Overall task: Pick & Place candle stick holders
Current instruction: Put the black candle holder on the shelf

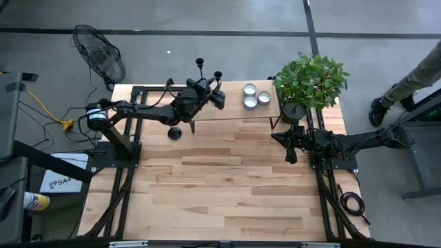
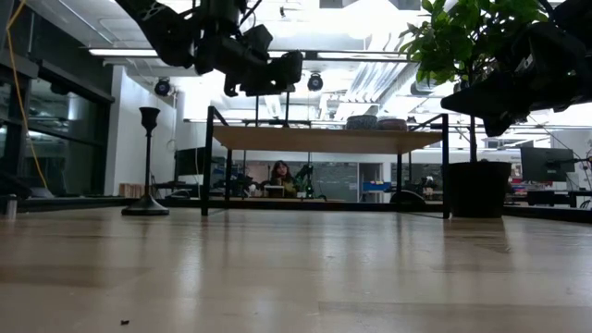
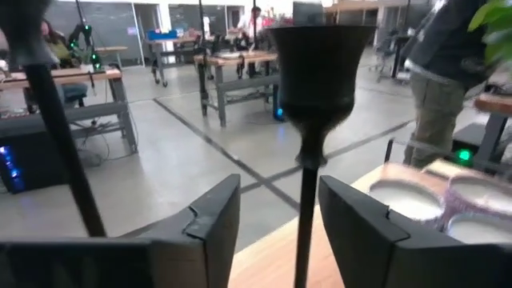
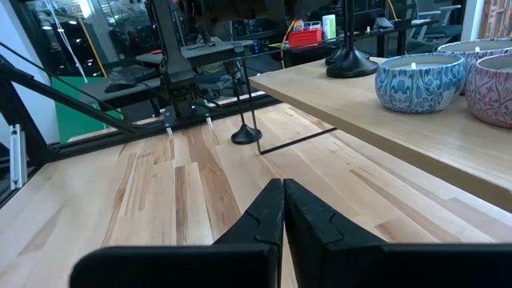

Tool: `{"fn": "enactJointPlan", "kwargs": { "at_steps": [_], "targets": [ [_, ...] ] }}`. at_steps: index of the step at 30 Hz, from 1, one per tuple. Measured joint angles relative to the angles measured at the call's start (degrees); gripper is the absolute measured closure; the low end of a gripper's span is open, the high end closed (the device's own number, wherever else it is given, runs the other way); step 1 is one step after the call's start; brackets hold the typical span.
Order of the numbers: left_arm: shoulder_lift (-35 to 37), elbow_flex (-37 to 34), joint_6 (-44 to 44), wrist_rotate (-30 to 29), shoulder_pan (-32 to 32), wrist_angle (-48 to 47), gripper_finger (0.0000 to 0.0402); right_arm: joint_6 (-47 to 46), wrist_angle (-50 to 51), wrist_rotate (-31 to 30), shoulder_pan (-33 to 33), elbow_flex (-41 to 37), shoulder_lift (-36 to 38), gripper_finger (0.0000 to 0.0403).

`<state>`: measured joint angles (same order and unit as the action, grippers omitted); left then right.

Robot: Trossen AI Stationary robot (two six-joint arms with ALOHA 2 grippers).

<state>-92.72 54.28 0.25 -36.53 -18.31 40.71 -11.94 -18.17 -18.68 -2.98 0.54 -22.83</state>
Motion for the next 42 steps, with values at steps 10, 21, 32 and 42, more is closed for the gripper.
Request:
{"fn": "enactJointPlan", "kwargs": {
  "at_steps": [10,21,32,42],
  "targets": [
    [1.44,-0.08,-1.48,-1.32,2.00,-4.82,0.0197,0.01,0.00,0.00,-0.02,-0.02,-0.02,0.0398],
    [6.32,-0.09,-4.45,-7.20,6.08,-12.70,0.0196,-0.01,0.00,0.00,-0.02,0.00,0.00,0.0398],
    [15.56,-0.07,-3.18,-11.48,11.19,-30.67,0.0196,-0.01,0.00,0.00,-0.02,0.00,0.00,0.0398],
    [25.39,-0.07,6.66,-11.38,14.59,-52.91,0.0196,-0.01,-0.01,-0.02,0.00,-0.01,-0.01,0.0398]
  ]
}}
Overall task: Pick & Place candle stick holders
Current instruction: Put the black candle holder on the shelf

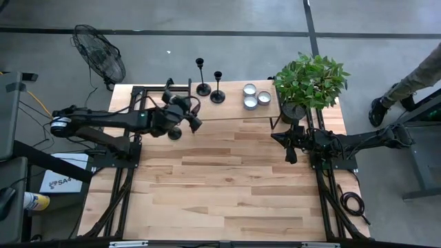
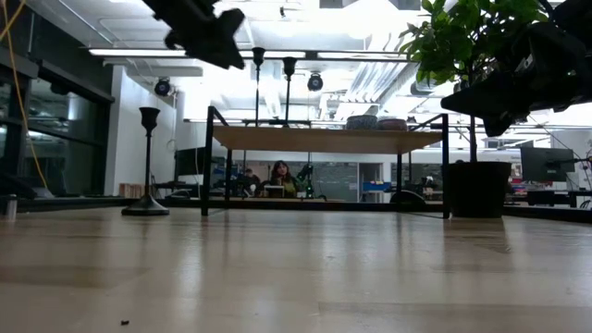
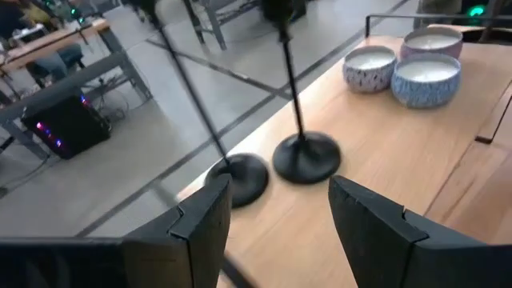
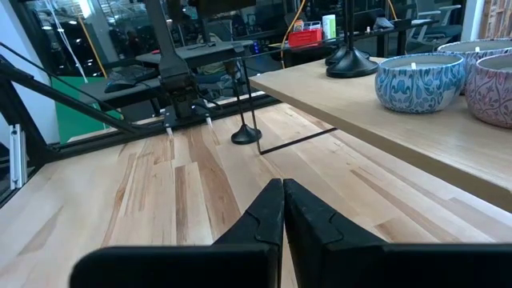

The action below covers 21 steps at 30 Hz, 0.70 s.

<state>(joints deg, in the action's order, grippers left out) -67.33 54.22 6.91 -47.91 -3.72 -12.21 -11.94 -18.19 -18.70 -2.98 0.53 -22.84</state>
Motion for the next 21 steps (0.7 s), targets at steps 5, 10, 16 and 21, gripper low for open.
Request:
{"fn": "enactJointPlan", "kwargs": {
  "at_steps": [5,10,16,21],
  "targets": [
    [4.63,0.00,5.99,-4.29,2.60,-10.87,0.0196,0.00,0.01,0.00,-0.02,-0.01,0.00,0.0398],
    [8.57,-0.13,14.55,-9.64,6.71,-22.41,0.0196,0.00,0.01,0.00,0.00,-0.01,0.01,0.0398],
    [14.22,-6.01,23.33,-12.92,11.60,-28.53,0.0196,0.02,0.00,0.01,-0.01,0.00,0.01,0.0398],
    [20.62,-13.10,29.73,-13.99,14.38,-28.50,0.0196,0.01,0.00,0.02,0.00,0.00,-0.01,0.0398]
  ]
}}
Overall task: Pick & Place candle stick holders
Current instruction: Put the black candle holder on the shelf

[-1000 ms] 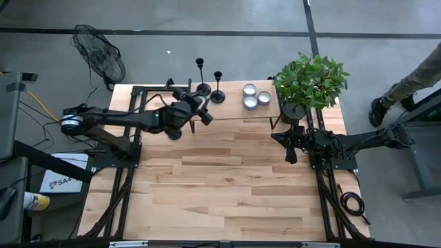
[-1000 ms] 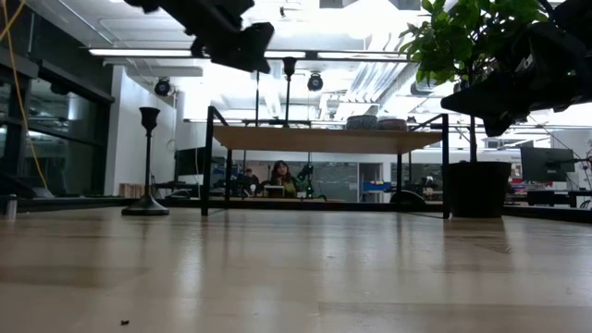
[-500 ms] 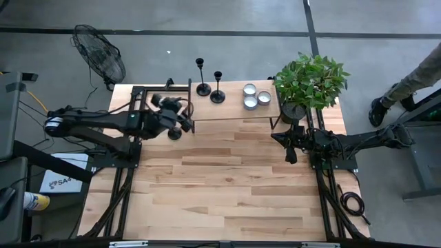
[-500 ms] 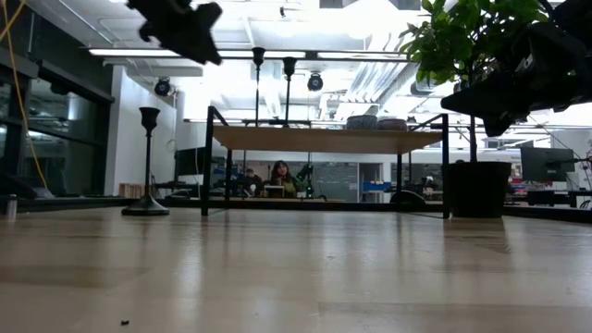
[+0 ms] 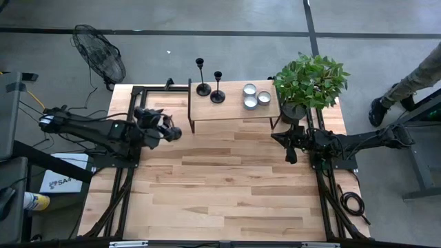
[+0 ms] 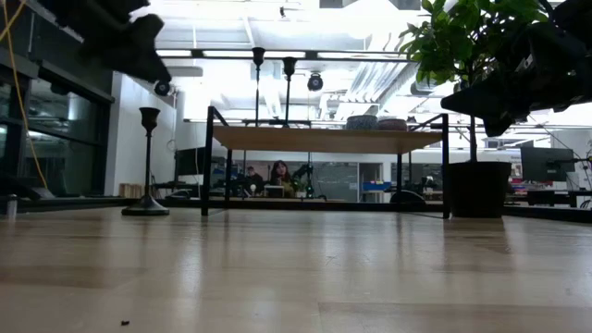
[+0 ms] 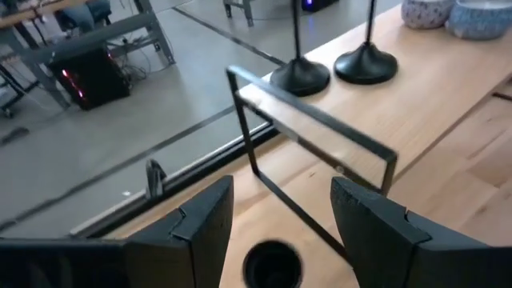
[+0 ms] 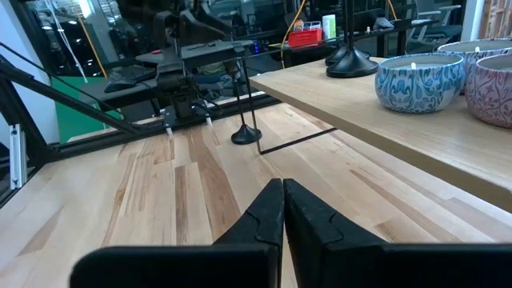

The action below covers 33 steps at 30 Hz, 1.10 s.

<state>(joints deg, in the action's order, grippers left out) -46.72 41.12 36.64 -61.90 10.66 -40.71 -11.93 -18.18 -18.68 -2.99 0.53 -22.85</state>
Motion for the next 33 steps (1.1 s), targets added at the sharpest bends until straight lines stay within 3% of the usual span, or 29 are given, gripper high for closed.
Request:
{"fn": "enactJointPlan", "kwargs": {
  "at_steps": [5,11,22,33],
  "targets": [
    [5.62,-5.51,5.79,-1.51,3.11,0.25,0.0196,0.00,0.01,-0.01,0.00,0.00,0.00,0.0398],
    [9.38,-9.66,6.92,-0.94,8.26,0.25,0.0196,-0.01,0.00,0.00,0.00,0.00,0.00,0.0398],
    [9.51,-15.63,12.92,-2.62,16.23,0.25,0.0197,-0.01,0.01,0.00,0.00,0.01,0.00,0.0398],
    [9.48,-19.12,18.42,-3.16,17.11,-0.35,0.0197,0.00,0.01,0.00,0.00,-0.01,0.00,0.0398]
  ]
}}
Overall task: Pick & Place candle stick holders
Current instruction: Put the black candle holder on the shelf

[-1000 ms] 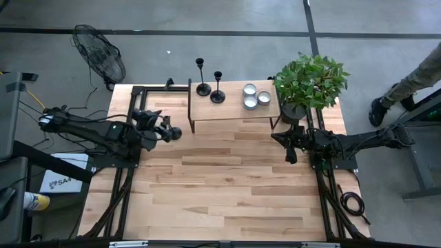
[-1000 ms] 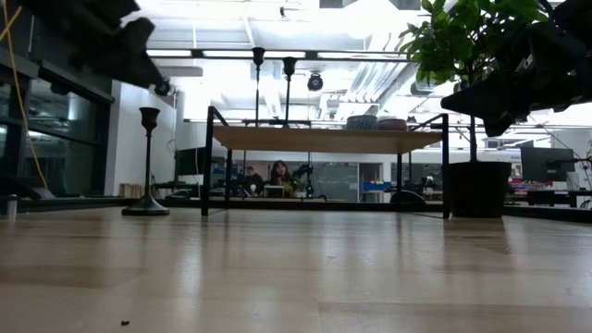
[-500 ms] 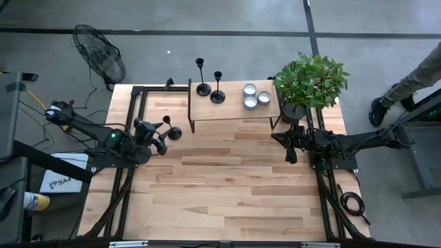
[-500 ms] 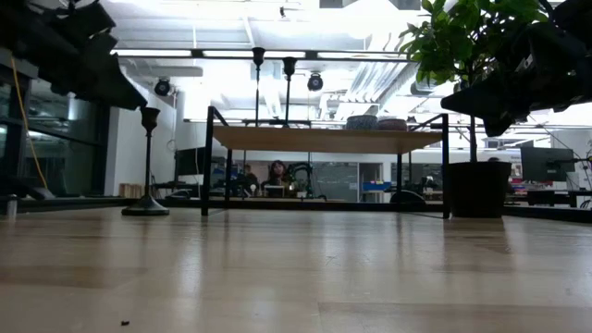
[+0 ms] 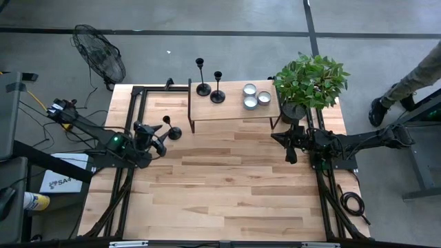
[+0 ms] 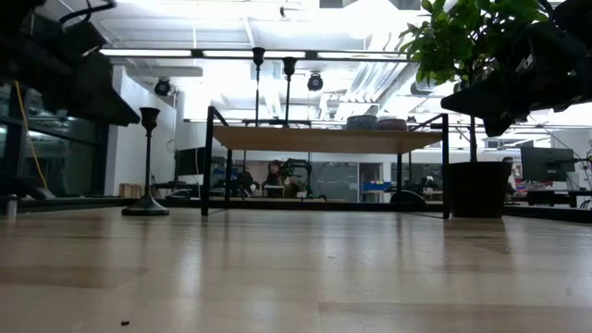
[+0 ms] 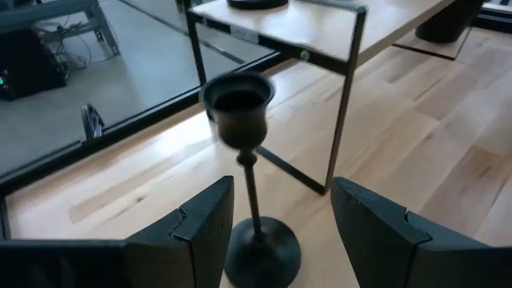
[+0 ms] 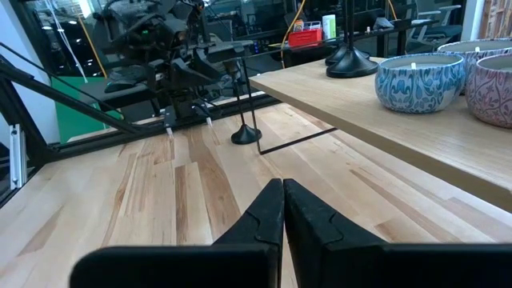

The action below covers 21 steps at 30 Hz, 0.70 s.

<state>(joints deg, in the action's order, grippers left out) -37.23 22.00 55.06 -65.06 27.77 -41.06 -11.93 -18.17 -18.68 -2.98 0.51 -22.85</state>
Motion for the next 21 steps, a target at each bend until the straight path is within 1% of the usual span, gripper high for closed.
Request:
{"fn": "enactJointPlan", "kwargs": {
  "at_steps": [9,16,21],
  "targets": [
    [0.00,-4.04,6.86,-1.20,0.00,0.76,0.0197,0.01,-0.01,-0.01,-0.02,0.00,0.00,0.0398],
    [-0.09,-5.16,7.11,-2.81,0.00,0.55,0.0197,-0.01,0.00,-0.01,-0.01,0.01,0.00,0.0398],
    [-0.11,-5.16,6.87,-2.91,0.00,0.52,0.0197,-0.01,-0.02,0.00,-0.01,0.02,0.00,0.0398]
  ]
}}
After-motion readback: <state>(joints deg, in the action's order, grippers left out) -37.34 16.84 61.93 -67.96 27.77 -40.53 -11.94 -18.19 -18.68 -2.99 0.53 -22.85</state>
